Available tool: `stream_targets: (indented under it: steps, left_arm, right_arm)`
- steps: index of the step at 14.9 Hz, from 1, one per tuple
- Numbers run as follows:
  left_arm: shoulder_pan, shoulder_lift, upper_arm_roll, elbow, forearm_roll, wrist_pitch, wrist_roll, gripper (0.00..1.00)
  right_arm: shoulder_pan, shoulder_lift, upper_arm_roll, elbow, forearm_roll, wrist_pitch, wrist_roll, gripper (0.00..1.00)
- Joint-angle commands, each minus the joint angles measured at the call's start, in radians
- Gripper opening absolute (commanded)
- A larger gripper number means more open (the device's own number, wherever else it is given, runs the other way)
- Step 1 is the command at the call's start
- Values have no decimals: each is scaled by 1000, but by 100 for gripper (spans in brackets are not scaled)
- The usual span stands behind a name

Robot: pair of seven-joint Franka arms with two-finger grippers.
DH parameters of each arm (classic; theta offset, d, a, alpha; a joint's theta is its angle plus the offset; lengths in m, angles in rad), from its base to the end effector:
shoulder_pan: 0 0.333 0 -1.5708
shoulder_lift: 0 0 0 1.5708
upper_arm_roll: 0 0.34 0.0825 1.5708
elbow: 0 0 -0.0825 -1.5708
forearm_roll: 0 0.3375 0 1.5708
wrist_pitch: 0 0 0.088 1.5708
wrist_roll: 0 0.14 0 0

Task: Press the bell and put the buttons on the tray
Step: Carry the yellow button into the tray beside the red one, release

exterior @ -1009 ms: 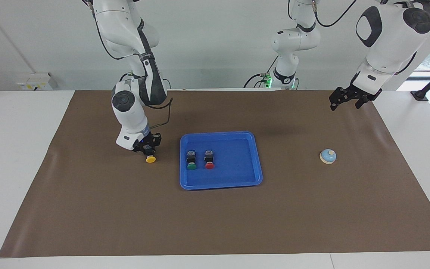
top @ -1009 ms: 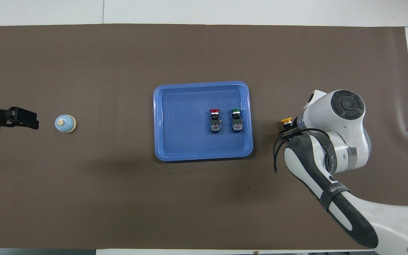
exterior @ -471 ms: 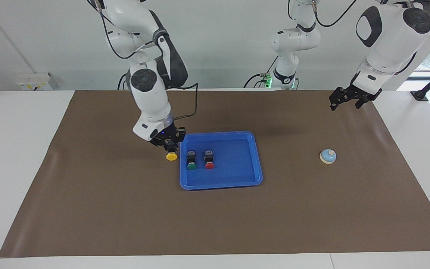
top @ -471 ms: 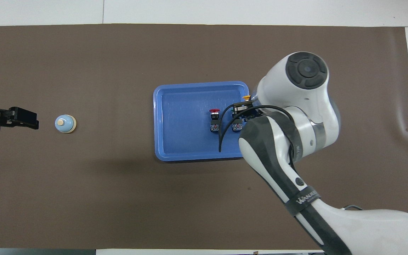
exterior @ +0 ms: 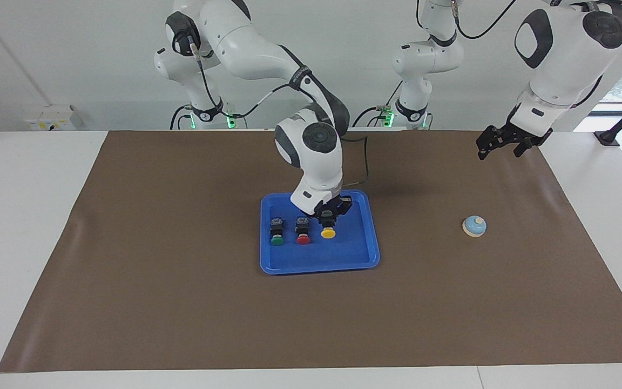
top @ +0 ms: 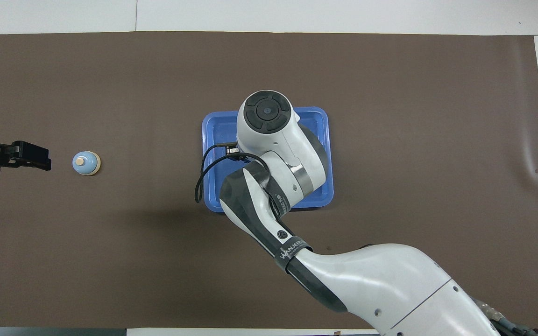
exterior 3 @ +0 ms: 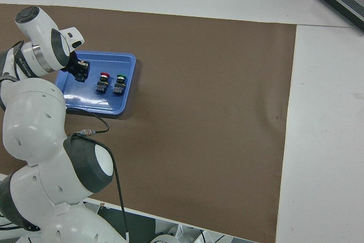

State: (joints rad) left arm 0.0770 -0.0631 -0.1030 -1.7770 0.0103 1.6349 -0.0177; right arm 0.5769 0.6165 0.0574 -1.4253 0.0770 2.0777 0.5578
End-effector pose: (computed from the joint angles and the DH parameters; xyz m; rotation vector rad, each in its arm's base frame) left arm 0.4833 -0.0126 0.5644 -3.1207 0.0139 0.1233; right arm 0.5609 0.4106 0.3473 -3.0369 -0.0443 0.0401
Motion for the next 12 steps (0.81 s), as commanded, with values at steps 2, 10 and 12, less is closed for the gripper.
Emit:
stream_targets:
  steps: [2,10,12]
  left_arm:
    - [-5,-11,6,-4,-1,8,-2,100]
    - [-5,-11,6,-4,-1,8,-2,100]
    - [-5,-11,6,-4,-1,8,-2,100]
  right_arm:
    - [0,34,-1,33,12,24,14,0]
    - [20,26,-4,14,1,15,39,100]
    - [9,20,-5,22,0,-4,40,100]
